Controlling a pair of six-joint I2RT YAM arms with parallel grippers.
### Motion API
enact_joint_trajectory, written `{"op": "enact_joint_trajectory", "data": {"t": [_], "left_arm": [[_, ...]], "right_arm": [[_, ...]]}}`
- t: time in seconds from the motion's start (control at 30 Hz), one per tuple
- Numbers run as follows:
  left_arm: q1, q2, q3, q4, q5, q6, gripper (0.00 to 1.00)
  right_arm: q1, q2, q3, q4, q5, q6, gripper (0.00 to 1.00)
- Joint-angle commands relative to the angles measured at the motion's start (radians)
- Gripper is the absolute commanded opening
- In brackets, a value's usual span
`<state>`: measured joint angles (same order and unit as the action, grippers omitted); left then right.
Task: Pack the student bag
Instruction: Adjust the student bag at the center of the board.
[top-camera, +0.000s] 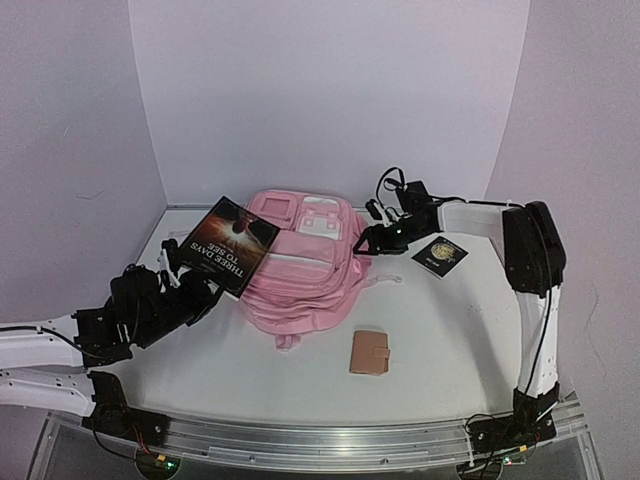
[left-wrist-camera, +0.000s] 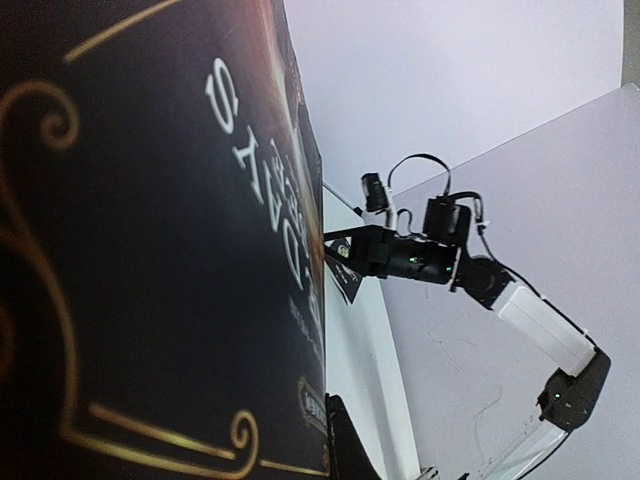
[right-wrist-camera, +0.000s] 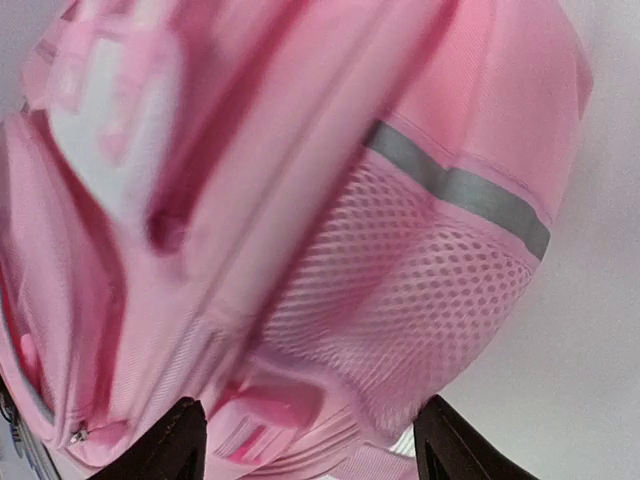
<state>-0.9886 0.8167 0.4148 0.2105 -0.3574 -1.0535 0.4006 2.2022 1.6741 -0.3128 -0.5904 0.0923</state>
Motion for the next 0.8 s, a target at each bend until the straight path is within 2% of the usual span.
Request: {"op": "enact_joint_trajectory", "data": {"t": [0.0,0.13,0.27,0.4,0.53,0.77], "left_arm": [[-0.002,-0.055,0.015,-0.015,-0.009,-0.013,0.0],[-0.003,-0.119,0.029,-0.116,-0.08,-0.044,0.0],[-0.002,-0.155,0.066,-0.254,-0.155,-0.076,0.0],[-0.002,-0.135,0.107,-0.351,-0.211,-0.128,0.0],[-0.002,-0.125,0.131,-0.425,-0.248,-0.178,0.0],[-0.003,-0.161,0.122,-0.447,-0.254,-0.198,0.0]], "right_arm": [[0.053,-0.193,0.013,-0.18,0.156,-0.385,0.75],[0.126,-0.269,-0.033,-0.186,0.164,-0.484,0.74],[0.24,-0.297,-0.058,-0.178,0.19,-0.564,0.68],[0.35,-0.273,-0.045,-0.167,0.23,-0.606,0.58],[0.435,-0.244,-0.032,-0.159,0.262,-0.645,0.56],[0.521,-0.149,0.024,-0.12,0.332,-0.676,0.52]]}}
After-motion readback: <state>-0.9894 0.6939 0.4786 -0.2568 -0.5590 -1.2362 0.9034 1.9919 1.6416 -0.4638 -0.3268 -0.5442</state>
